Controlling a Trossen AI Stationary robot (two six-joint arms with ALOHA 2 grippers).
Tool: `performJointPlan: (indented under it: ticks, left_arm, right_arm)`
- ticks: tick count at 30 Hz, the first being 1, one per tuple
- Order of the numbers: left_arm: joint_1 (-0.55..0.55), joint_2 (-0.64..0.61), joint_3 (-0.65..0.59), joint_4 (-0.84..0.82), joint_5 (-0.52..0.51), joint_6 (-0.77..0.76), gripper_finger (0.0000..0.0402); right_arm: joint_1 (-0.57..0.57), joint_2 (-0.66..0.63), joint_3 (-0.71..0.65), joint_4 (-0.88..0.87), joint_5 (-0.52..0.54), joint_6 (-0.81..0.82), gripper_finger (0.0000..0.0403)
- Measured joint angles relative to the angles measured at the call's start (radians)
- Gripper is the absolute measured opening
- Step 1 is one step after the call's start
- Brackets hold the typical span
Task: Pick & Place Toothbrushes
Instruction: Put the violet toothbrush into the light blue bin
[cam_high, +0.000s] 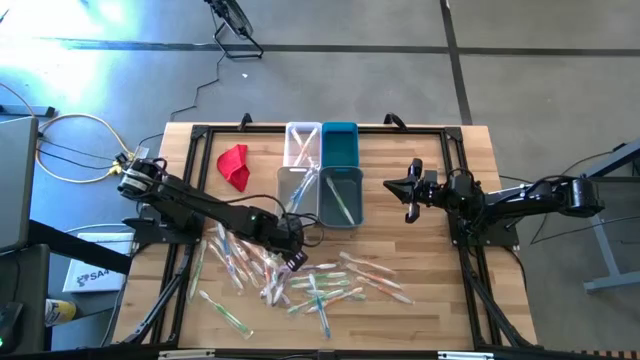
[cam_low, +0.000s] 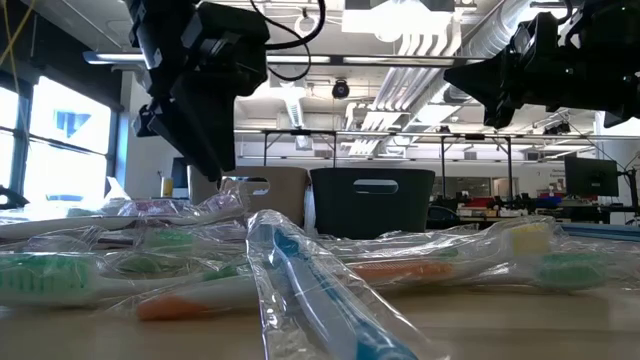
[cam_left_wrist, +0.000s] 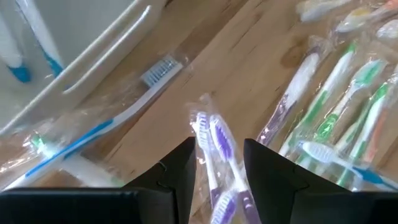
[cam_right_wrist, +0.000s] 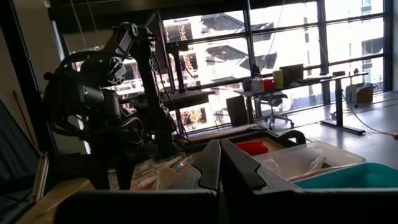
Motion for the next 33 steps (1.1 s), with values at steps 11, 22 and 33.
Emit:
performJointPlan:
  ticks: [11, 22, 33]
  left_arm:
    - [0.0, 0.092, 0.004, 0.086, 0.026, 0.0, 0.0132]
    - [0.0, 0.124, 0.0, 0.091, 0.06, 0.001, 0.0132]
    - [0.0, 0.124, 0.001, 0.093, 0.06, 0.028, 0.01]
  right_arm:
    - [0.0, 0.0, 0.0, 0.004, -0.001, -0.008, 0.0002]
    - [0.0, 0.0, 0.001, 0.014, 0.0, -0.012, 0.0002]
    - [0.0, 0.0, 0.0, 0.015, 0.0, -0.013, 0.0002]
